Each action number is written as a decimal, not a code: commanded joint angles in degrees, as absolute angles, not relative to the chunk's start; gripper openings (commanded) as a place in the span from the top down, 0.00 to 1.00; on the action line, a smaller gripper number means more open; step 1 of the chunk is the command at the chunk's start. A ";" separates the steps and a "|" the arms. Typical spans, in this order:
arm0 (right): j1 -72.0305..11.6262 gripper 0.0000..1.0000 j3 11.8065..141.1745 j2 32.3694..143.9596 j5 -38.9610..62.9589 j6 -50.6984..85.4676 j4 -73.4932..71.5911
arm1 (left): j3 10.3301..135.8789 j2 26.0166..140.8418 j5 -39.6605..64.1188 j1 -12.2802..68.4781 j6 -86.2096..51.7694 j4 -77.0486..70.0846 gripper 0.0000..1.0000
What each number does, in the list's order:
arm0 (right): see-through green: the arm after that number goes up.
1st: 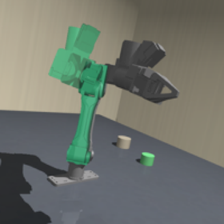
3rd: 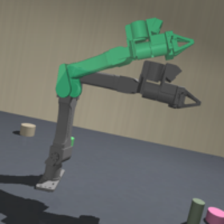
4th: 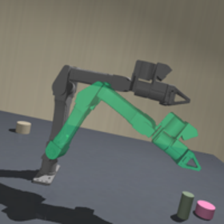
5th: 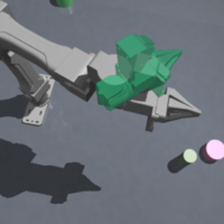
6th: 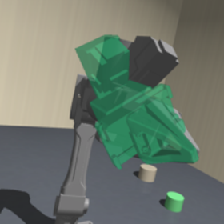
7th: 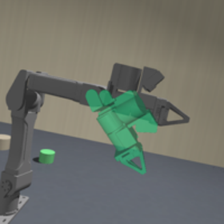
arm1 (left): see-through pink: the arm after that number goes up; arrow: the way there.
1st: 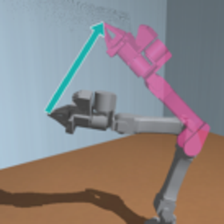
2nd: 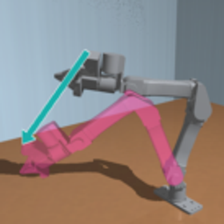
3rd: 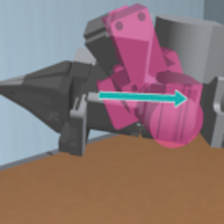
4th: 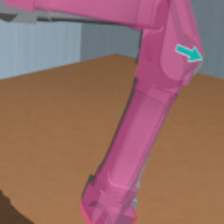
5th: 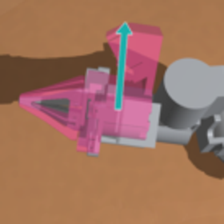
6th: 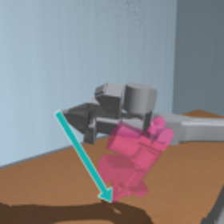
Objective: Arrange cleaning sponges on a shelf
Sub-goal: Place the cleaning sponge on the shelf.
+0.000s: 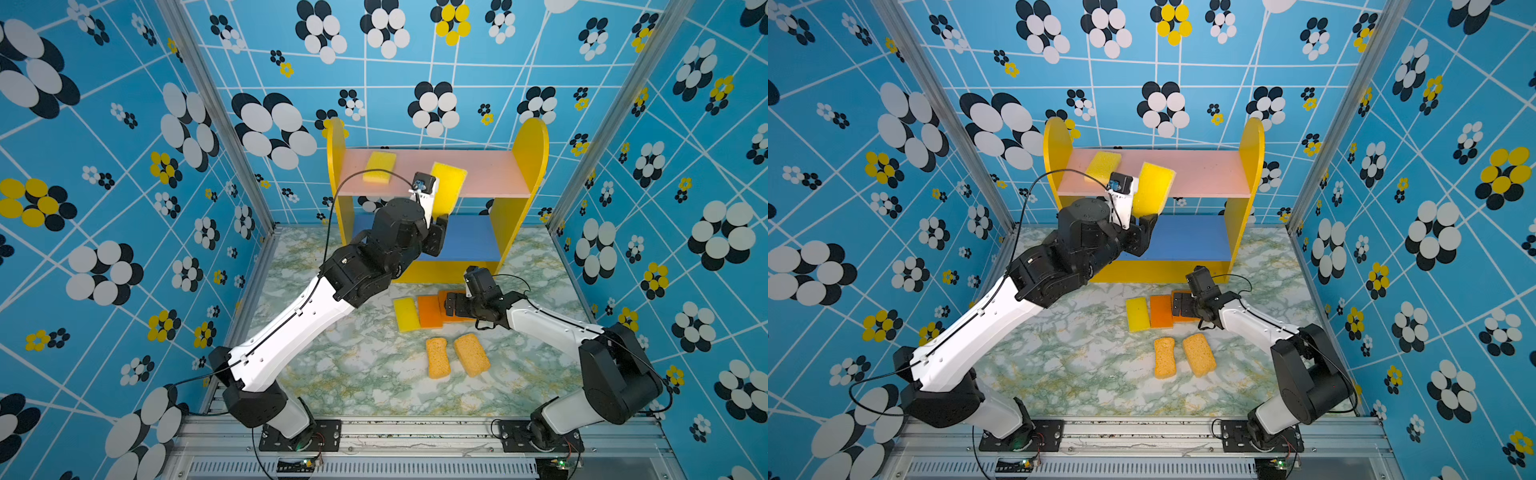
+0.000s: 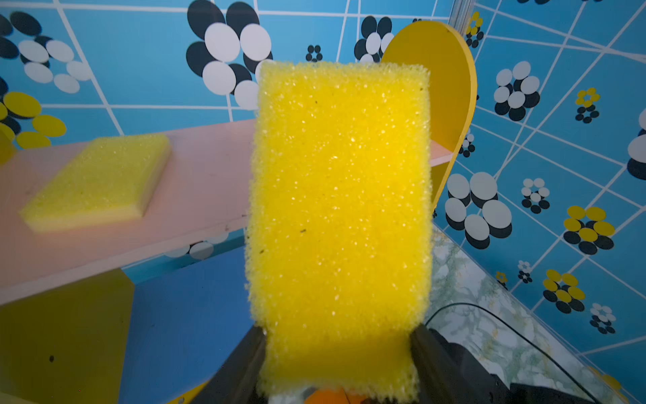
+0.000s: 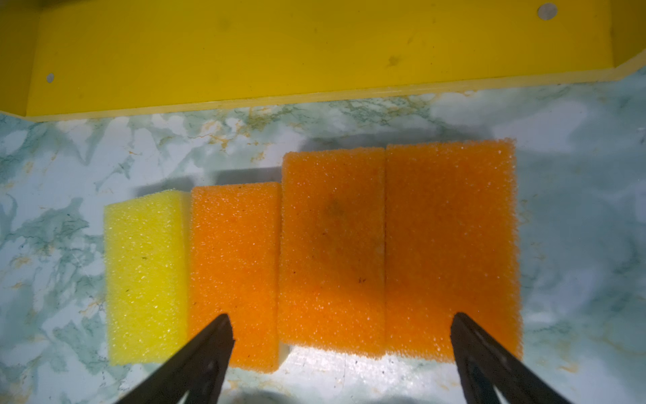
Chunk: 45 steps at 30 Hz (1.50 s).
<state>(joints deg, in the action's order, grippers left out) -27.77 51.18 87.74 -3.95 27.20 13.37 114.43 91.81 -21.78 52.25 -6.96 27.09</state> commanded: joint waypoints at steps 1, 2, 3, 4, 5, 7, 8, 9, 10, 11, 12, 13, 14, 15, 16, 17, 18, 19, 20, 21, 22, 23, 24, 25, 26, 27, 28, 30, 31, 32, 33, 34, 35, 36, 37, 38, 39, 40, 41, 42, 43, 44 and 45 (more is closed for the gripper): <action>-28.46 0.01 51.34 87.67 -3.96 28.68 15.90 | 121.47 96.60 -24.23 51.86 -1.14 24.29 0.44; -28.52 0.01 51.22 87.45 -4.06 28.89 16.03 | 123.79 98.34 -24.35 51.55 -0.76 24.05 0.44; -28.64 0.01 51.06 87.16 -4.21 28.99 16.05 | 126.03 100.11 -24.15 51.08 -0.65 23.88 0.44; -28.70 0.01 50.89 86.95 -4.34 29.00 16.02 | 128.27 101.73 -23.92 50.76 -0.55 23.86 0.44; -28.72 0.01 50.68 86.50 -4.63 29.00 15.98 | 130.82 103.69 -23.74 50.41 -0.37 24.13 0.44; -28.68 0.01 50.30 86.07 -5.14 28.94 15.93 | 136.04 107.38 -24.19 49.80 -0.31 25.37 0.44; -28.68 0.01 50.19 85.83 -5.30 28.76 16.07 | 138.65 109.39 -24.51 49.48 -0.19 25.87 0.44; -28.70 0.01 50.19 85.69 -5.28 28.57 16.31 | 140.91 111.25 -24.70 49.05 -0.17 26.22 0.44; -28.66 0.01 50.31 85.61 -5.41 28.40 16.47 | 142.60 112.55 -24.87 48.75 -0.42 26.44 0.45; -28.73 0.01 50.38 85.52 -5.38 28.15 16.63 | 143.93 113.77 -24.81 48.44 -0.52 26.29 0.45; -28.69 0.01 50.52 85.51 -5.41 28.00 16.93 | 145.00 114.68 -24.77 48.02 -0.89 26.28 0.45; -28.69 0.01 50.59 85.44 -5.31 27.91 17.11 | 145.52 115.22 -24.99 47.79 -1.05 26.11 0.45; -28.70 0.01 50.67 85.43 -5.26 27.78 17.13 | 145.61 115.60 -24.88 47.60 -0.97 25.49 0.45; -28.70 0.01 50.58 85.43 -5.11 27.56 17.07 | 145.63 115.88 -24.87 47.25 -1.33 25.11 0.45; -28.73 0.01 50.69 85.43 -5.03 27.36 17.13 | 145.64 115.97 -24.87 46.85 -1.70 24.74 0.45; -28.73 0.01 50.80 85.43 -5.03 27.20 17.29 | 145.63 116.10 -24.99 46.55 -1.91 24.49 0.45; -28.76 0.01 50.87 85.43 -4.89 27.08 17.32 | 145.64 116.28 -25.05 46.26 -1.87 24.26 0.45; -28.83 0.01 50.89 85.34 -4.78 27.00 17.44 | 145.63 116.42 -25.18 45.97 -1.76 24.18 0.45; -28.83 0.01 50.87 85.28 -4.65 26.98 17.37 | 145.64 116.58 -25.49 45.60 -1.76 24.08 0.45; -28.76 0.01 50.80 85.25 -4.59 26.98 17.26 | 145.65 116.79 -25.78 45.23 -1.91 24.00 0.45; -28.82 0.01 50.74 85.25 -4.65 26.98 17.08 | 145.59 117.00 -25.84 44.82 -2.15 24.00 0.45; -28.76 0.01 50.64 85.25 -4.66 27.07 16.97 | 145.63 117.20 -25.58 44.28 -2.50 24.00 0.45; -28.80 0.01 50.63 85.34 -4.65 27.16 16.92 | 145.64 117.40 -25.26 43.83 -2.98 24.15 0.45; -28.81 0.01 50.64 85.42 -4.57 27.22 16.83 | 145.64 117.58 -25.15 43.46 -3.39 24.17 0.45; -28.83 0.01 50.67 85.51 -4.46 27.25 16.71 | 145.63 117.81 -24.91 43.16 -3.59 24.17 0.45; -28.82 0.01 50.71 85.60 -4.37 27.33 16.66 | 145.64 117.98 -24.96 42.86 -3.85 24.27 0.45; -28.80 0.01 50.80 85.67 -4.28 27.33 16.77 | 145.63 118.20 -24.96 42.65 -3.95 24.25 0.45; -28.80 0.01 50.80 85.77 -4.27 27.33 16.58 | 145.77 118.53 -24.79 42.17 -4.58 24.83 0.45; -28.81 0.01 50.89 85.78 -4.39 27.33 16.53 | 145.72 118.73 -24.63 42.02 -4.89 24.95 0.46; -28.80 0.01 50.78 85.87 -4.36 27.26 16.64 | 145.72 118.95 -24.46 41.88 -5.17 24.96 0.46; -28.81 0.01 51.03 85.94 -4.25 27.25 16.63 | 145.72 119.24 -24.26 41.84 -5.27 24.88 0.46; -28.81 0.01 51.12 86.00 -4.27 27.20 16.68 | 145.72 119.48 -24.11 41.83 -5.27 24.70 0.46; -28.78 0.01 51.15 86.09 -4.30 27.16 16.66 | 145.72 119.74 -24.04 41.82 -5.27 24.49 0.46; -28.75 0.01 51.18 86.20 -4.23 27.16 16.62 | 145.72 119.96 -23.99 41.75 -5.44 24.29 0.46; -28.82 0.01 51.13 86.26 -4.26 27.16 16.61 | 145.72 120.18 -24.00 41.75 -5.52 24.11 0.46; -28.83 0.01 51.15 86.38 -4.27 27.25 16.57 | 145.72 120.35 -23.91 41.75 -5.70 23.92 0.46; -28.83 0.01 51.15 86.48 -4.17 27.25 16.59 | 145.72 120.48 -23.76 41.75 -5.93 23.75 0.46; -28.84 0.01 51.15 86.48 -4.06 27.25 16.52 | 145.72 120.64 -23.72 41.70 -6.06 23.57 0.46; -28.84 0.01 51.07 86.57 -4.11 27.25 16.44 | 145.74 120.82 -23.61 41.75 -6.13 23.39 0.47; -28.87 0.01 51.06 86.58 -4.09 27.25 16.47 | 145.72 120.93 -23.72 41.68 -6.15 23.14 0.47; -28.81 0.01 51.13 86.66 -4.08 27.25 16.52 | 145.72 121.15 -23.79 41.75 -6.13 22.96 0.47; -28.82 0.01 51.11 86.64 -4.05 27.16 16.45 | 145.72 121.27 -23.75 41.75 -6.15 22.81 0.47; -28.80 0.01 51.15 86.65 -4.07 27.16 16.52 | 145.72 121.50 -23.89 41.66 -6.15 22.70 0.47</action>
